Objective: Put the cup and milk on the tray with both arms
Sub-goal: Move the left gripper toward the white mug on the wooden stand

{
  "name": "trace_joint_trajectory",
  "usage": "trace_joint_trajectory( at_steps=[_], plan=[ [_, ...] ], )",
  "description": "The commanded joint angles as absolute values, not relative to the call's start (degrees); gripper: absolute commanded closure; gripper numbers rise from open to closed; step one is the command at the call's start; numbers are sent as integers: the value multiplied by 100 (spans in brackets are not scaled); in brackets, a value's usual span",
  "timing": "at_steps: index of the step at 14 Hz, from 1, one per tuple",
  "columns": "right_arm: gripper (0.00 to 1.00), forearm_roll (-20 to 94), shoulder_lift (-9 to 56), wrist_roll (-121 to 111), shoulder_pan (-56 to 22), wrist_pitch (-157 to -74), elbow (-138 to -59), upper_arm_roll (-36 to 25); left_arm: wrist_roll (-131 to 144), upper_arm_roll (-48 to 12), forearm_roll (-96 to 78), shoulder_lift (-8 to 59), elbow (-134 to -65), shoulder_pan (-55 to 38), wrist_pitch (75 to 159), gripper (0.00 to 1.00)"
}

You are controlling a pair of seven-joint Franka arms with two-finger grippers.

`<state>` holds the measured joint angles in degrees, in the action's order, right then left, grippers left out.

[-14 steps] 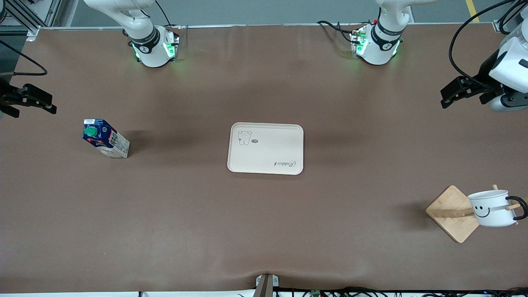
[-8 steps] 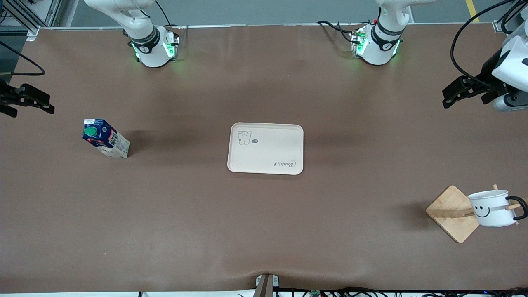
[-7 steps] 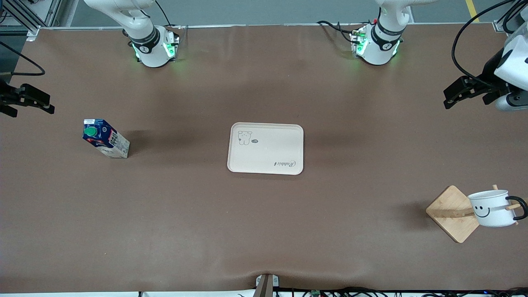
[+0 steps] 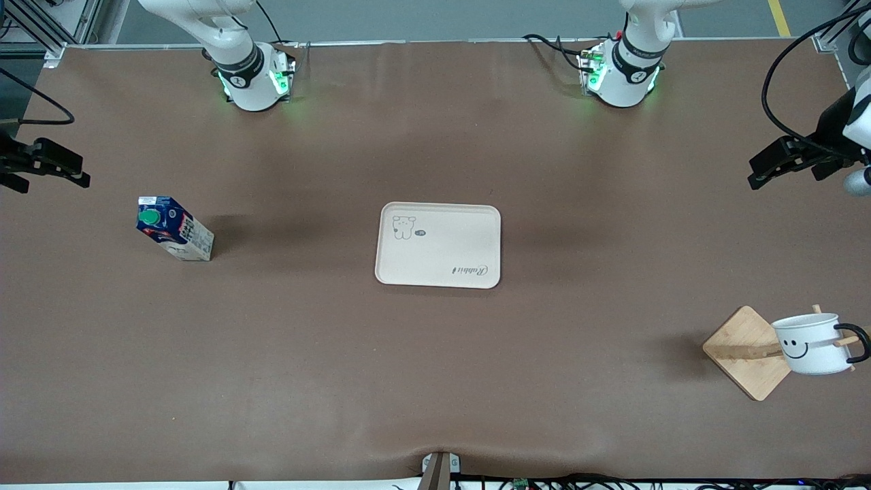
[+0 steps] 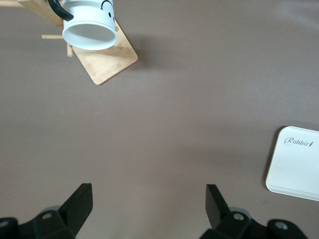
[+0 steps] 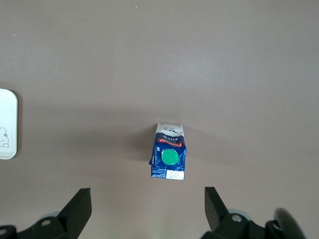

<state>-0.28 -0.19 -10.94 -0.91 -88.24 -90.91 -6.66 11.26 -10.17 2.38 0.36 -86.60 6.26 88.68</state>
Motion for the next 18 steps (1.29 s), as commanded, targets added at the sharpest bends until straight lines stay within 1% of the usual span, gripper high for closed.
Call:
trace_joint_trajectory(
  at_steps=[1,6,8,13,18],
  plan=[
    [0,-114,-105,-1160,0,-8763,-9123,-580,1213,-1037,281,131,-8534,642,8859,0],
    [0,-114,-97,-1160,0,-8763,-9123,-589,2537,-1020,299,263,-8569,633,8903,0],
    [0,-114,-97,-1160,0,-8763,-9123,-589,2942,-1020,308,307,-8665,720,9209,0],
    [0,-114,-97,-1160,0,-8763,-9123,-589,3111,-1020,316,360,-9394,1028,10631,0],
    [0,-114,-97,-1160,9,-8763,-9097,-589,3391,-1028,922,360,-10290,1046,12170,0]
  ],
)
